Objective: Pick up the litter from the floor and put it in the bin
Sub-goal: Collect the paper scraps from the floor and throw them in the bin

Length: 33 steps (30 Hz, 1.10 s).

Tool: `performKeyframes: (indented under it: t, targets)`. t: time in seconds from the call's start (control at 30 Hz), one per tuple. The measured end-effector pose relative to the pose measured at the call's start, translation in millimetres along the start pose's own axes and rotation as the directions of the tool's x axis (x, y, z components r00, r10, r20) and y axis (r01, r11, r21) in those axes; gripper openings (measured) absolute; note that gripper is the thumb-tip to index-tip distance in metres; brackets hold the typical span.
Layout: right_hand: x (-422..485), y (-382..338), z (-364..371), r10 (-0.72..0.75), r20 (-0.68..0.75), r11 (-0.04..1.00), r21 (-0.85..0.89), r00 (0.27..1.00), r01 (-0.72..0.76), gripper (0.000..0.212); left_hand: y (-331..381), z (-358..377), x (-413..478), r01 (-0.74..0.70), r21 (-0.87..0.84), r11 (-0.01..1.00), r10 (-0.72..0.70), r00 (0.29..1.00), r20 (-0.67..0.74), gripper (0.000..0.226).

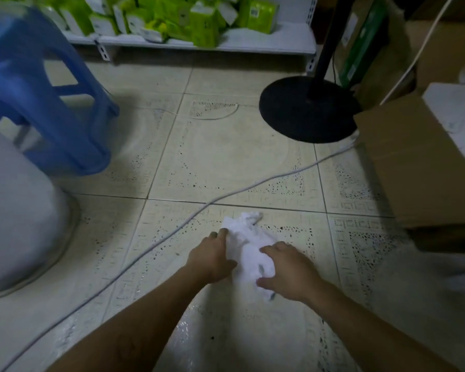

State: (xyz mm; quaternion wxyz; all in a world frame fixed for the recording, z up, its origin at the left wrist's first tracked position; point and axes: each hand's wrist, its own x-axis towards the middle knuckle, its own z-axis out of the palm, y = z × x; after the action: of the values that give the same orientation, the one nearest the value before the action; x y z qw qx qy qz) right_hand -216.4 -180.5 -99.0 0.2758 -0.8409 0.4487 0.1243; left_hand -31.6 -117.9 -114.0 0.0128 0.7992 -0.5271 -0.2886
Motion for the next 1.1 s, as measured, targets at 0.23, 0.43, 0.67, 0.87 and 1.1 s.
performKeyframes:
  t: [0.23, 0.43, 0.67, 0.87, 1.1]
  targets:
    - [5, 21, 31, -0.019, -0.091, 0.999, 0.043, 0.996, 0.023, 0.043, -20, 16, 9, -0.012, 0.025, 1.000, 0.015, 0.991, -0.130, 0.048]
    - [10, 19, 9, 0.115, -0.195, 0.887, 0.462, 0.974, -0.012, 0.011, -31, 4, 8, -0.021, -0.014, 1.000, 0.016, 0.962, -0.274, 0.018]
    - [20, -2, -34, 0.187, -0.194, 0.787, 0.616, 0.963, -0.029, 0.014, -30, -80, 9, -0.079, -0.136, 0.988, 0.025, 0.934, -0.357, 0.010]
    - [24, -58, -107, 0.089, -0.257, 0.769, 0.632, 0.962, 0.098, 0.021, -40, -189, -9, -0.159, -0.097, 0.983, 0.108, 0.911, -0.398, 0.010]
    - [24, -173, -203, -0.153, -0.349, 0.791, 0.518, 0.924, 0.327, 0.013, -79, -319, -56, -0.192, 0.112, 0.975, 0.222, 0.848, -0.481, 0.009]
